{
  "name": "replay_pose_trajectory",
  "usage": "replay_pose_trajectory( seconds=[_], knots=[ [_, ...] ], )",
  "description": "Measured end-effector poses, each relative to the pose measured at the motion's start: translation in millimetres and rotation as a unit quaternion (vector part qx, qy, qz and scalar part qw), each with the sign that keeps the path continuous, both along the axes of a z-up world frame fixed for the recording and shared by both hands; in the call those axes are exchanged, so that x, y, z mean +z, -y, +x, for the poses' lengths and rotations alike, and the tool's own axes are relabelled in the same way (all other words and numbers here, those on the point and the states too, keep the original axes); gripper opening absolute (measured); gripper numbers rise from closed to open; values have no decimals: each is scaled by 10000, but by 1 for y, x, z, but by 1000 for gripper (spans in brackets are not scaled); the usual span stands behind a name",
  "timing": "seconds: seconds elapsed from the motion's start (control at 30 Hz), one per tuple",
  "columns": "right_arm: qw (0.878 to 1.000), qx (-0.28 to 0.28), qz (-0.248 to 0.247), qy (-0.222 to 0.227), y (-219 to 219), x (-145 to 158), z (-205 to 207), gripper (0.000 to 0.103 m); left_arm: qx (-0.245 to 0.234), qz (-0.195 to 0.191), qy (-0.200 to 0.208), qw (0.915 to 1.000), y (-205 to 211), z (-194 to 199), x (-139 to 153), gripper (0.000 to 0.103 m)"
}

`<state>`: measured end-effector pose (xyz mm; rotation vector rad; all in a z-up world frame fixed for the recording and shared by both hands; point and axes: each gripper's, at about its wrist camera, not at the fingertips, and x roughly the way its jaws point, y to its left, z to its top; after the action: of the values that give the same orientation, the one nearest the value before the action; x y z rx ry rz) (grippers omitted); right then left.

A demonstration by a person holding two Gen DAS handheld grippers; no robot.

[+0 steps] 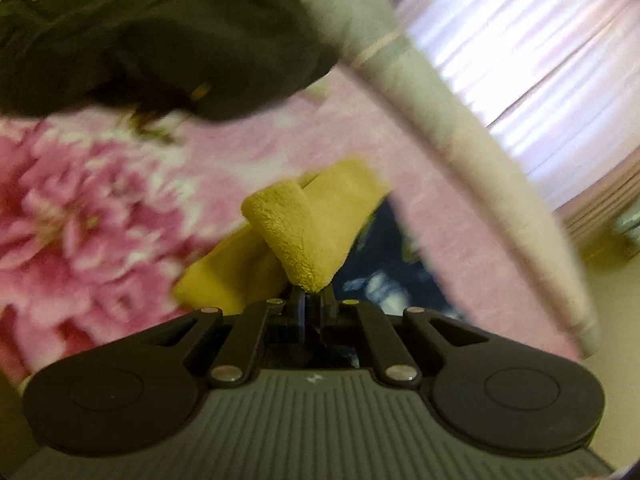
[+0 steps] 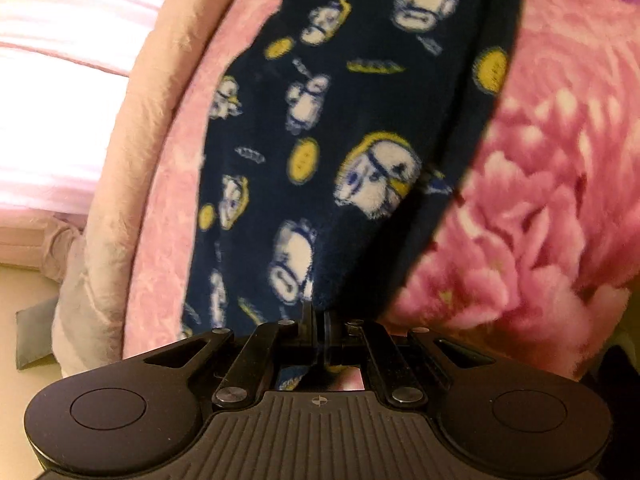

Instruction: Fold clothes

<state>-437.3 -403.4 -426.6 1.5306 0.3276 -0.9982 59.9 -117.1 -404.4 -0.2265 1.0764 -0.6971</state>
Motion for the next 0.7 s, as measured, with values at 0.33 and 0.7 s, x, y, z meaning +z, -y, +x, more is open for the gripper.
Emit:
replay_pose_trajectory(
  seconds=[0.33,0.7],
  knots=[
    [9991,274,-263,-168,24,9,-18,65,187,1337,569,9892,25,-26,24,20],
    [9918,-1225,-356,112,101,2,-150,44,-625,647,14,9959,109,-118,36,20]
  ],
)
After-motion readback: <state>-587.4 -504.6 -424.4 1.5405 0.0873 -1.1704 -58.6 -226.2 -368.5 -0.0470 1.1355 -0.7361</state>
